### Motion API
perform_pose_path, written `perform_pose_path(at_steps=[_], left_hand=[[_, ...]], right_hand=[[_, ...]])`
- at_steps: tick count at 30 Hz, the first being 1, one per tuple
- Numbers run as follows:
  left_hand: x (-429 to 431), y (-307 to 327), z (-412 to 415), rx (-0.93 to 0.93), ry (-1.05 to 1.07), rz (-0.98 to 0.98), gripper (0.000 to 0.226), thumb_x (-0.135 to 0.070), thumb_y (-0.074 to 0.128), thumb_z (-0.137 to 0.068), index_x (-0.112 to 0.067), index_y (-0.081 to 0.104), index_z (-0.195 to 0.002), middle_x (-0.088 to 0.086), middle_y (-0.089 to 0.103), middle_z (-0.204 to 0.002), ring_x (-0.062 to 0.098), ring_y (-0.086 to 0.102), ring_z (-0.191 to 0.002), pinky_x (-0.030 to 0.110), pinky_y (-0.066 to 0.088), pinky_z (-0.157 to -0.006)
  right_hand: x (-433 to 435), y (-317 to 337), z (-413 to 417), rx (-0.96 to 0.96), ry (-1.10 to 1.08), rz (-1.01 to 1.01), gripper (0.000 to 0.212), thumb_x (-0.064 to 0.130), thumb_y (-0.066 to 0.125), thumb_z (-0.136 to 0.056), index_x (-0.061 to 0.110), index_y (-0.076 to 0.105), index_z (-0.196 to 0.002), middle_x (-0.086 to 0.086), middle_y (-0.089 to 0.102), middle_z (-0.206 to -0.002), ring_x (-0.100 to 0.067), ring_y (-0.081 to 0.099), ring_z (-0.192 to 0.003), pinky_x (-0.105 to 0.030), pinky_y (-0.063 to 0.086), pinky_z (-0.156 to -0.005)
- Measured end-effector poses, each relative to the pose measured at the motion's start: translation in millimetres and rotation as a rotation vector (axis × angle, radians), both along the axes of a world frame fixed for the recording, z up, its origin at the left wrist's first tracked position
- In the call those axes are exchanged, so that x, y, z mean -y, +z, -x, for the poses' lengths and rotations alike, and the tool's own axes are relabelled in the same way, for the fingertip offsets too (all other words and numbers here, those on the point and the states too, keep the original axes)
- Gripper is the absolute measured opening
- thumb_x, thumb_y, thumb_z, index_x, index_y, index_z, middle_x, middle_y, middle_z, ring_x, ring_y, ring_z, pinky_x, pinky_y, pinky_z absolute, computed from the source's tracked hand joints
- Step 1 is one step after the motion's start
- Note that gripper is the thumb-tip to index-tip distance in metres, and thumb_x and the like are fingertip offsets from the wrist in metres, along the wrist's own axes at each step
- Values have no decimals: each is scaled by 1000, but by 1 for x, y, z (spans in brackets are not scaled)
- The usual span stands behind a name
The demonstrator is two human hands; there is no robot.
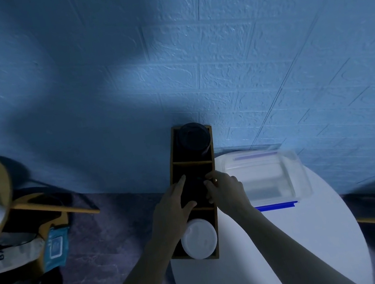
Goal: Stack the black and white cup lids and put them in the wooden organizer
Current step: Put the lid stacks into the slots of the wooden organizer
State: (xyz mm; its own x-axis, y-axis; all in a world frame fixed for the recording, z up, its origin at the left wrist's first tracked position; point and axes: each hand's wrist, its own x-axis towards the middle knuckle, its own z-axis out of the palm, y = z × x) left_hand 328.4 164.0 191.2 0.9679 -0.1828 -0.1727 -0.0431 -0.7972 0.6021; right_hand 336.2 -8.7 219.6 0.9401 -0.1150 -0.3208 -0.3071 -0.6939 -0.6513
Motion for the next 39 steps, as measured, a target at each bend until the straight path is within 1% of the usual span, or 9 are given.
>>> perform_pose_path(at_steps=[3, 9, 14, 22, 25, 29, 32, 35, 39], left_hand=[[0, 1, -1, -19, -21, -15, 82, -35, 68, -95, -33, 18, -160, -3, 39, -159, 16, 46, -139, 30, 43, -105], [-3, -3, 3, -26, -22, 21, 84, -34, 69, -94, -33, 17, -160, -2, 38, -159, 16, 49, -136, 31, 44, -105], [-3, -4, 4, -23, -7, 34, 86, -32, 70, -94, -33, 15, -160, -3, 40, -158, 17, 52, -133, 33, 48, -104], [-2, -4, 0, 21, -17, 33, 71, -36, 61, -100, -29, 22, -160, -1, 42, -157, 17, 55, -129, 32, 51, -100], [0, -5, -4, 20, -17, 31, 69, -42, 56, -101, -29, 23, -160, -1, 43, -156, 17, 56, -127, 32, 50, -99], [-1, -8, -3, 23, -2, 37, 65, -40, 57, -101, -28, 29, -158, 0, 47, -153, 17, 55, -128, 31, 49, -99], [-1, -9, -6, 14, 4, 26, 66, -40, 60, -99, -28, 31, -158, -1, 49, -152, 17, 53, -130, 33, 49, -101], [1, -8, -7, 14, -9, 12, 67, -40, 61, -99, -28, 31, -157, -2, 50, -151, 17, 53, -130, 32, 49, -99], [1, -8, -4, 12, 6, 13, 67, -41, 58, -100, -29, 27, -158, -1, 47, -153, 18, 53, -131, 33, 50, -101]], right_hand=[[0, 0, 0, 2, 11, 18, 27, 27, 46, -105, 19, 62, -126, 2, 73, -89, -14, 70, -74, -34, 60, -76], [1, -2, 6, 17, 14, 36, 31, 38, 48, -104, 21, 61, -126, 4, 72, -96, -15, 70, -79, -32, 59, -74], [-3, -5, 9, 8, 16, 11, 39, 46, 51, -101, 23, 57, -133, 2, 74, -113, -16, 72, -87, -37, 62, -81], [-3, -2, 8, 64, 29, 40, 36, 32, 49, -106, 26, 54, -140, 1, 74, -112, -16, 72, -84, -29, 59, -81], [-4, -4, 7, 81, 20, 47, 35, 31, 48, -106, 27, 56, -140, 3, 73, -115, -15, 72, -87, -32, 61, -83], [-5, -5, 6, 63, 45, 82, 34, 32, 47, -106, 29, 56, -138, 3, 74, -112, -17, 72, -87, -36, 61, -83], [-5, -5, 5, 46, 51, 111, 34, 33, 46, -106, 30, 56, -138, 4, 74, -111, -17, 72, -86, -33, 60, -81], [-2, -4, 5, 26, 58, 137, 33, 34, 46, -105, 30, 56, -137, 4, 74, -110, -19, 71, -89, -34, 58, -80], [-3, -1, 4, 4, 51, 93, 32, 33, 46, -105, 30, 55, -136, 3, 74, -107, -19, 71, -87, -38, 60, -82]])
